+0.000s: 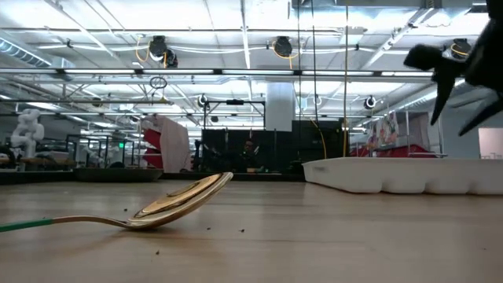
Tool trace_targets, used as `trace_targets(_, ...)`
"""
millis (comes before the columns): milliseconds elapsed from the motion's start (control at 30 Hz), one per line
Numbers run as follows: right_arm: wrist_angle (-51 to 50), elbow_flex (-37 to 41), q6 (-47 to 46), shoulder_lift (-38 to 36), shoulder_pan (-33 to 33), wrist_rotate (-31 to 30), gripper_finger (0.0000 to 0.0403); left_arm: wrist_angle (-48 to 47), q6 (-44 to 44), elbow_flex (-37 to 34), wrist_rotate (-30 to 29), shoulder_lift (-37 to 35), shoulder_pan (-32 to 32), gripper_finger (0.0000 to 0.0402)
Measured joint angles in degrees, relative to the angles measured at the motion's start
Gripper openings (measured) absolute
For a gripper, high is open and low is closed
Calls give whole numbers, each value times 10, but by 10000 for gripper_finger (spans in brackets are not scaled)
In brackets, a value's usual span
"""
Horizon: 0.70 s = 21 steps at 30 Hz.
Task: Sort silverware
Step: Put the green spoon into the silverware tray
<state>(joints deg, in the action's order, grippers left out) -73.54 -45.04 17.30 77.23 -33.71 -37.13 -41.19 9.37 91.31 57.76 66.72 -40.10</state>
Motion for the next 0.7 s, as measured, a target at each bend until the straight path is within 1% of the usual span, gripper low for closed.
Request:
trace_targets(100, -89, -57, -76, 0, 0, 6, 176, -20, -50, 0, -34, 1, 6, 109)
trace_targets(200, -168, -145, -166, 0, 0, 16, 177, -34, -174, 0, -113, 8, 28, 109)
trace_targets(233, -167, -178, -194, -1, 0, 18, 176, -46, -223, 0, -149, 10, 39, 109)
trace_targets(300, -158, -246, -259, -14, -2, 41, 175, -82, -306, 0, -221, 15, 66, 109)
trace_targets(367, -165, -314, -352, -25, -2, 47, 174, -126, -348, 0, -262, 20, 103, 109)
trace_targets(467, -156, -379, -469, -51, -5, 46, 174, -160, -351, 0, -281, 36, 164, 109)
trace_targets(533, -135, -403, -541, -77, -10, 40, 174, -161, -335, 0, -310, 53, 207, 109)
trace_targets(633, -91, -409, -603, -106, -25, 45, 174, -158, -295, 0, -352, 93, 270, 109)
trace_targets(700, -63, -409, -628, -113, -41, 46, 174, -155, -267, -7, -353, 126, 307, 109)
